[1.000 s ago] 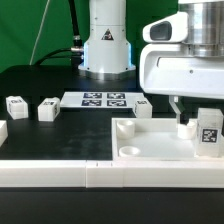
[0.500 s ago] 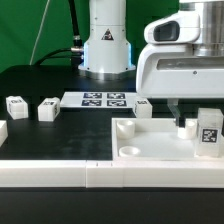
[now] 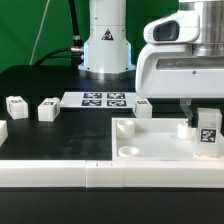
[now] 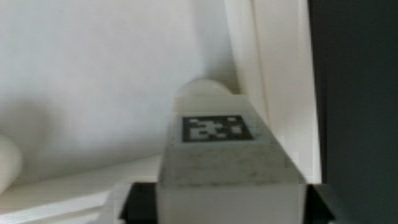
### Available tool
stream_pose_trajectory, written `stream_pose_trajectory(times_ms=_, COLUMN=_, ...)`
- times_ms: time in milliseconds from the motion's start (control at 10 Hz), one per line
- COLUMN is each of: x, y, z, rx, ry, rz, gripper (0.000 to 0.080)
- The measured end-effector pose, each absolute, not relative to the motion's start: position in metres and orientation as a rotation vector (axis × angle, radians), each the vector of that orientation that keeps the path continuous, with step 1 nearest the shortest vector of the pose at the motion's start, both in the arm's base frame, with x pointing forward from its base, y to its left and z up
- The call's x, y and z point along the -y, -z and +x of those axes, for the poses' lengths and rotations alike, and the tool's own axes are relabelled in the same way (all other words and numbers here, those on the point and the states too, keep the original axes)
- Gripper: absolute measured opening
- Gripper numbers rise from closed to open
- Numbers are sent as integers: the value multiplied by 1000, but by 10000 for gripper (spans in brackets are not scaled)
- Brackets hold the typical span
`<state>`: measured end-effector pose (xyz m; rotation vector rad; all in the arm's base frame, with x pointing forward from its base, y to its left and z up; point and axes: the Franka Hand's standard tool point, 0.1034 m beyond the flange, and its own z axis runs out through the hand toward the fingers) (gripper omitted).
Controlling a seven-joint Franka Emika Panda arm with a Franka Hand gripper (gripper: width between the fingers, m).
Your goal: Assemble one leg
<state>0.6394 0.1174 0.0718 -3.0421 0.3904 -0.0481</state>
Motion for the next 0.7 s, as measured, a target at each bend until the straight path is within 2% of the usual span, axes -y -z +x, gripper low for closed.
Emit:
stream_pose_trajectory(times_ms=400, x=-102, y=-71, z=638, rx=-843, ry=47, rz=-2970, gripper=291)
stream_pose_trajectory(times_ms=700, x=-93, y=-72, z=637, rx=-987, ry=48, rz=-2946, gripper=294)
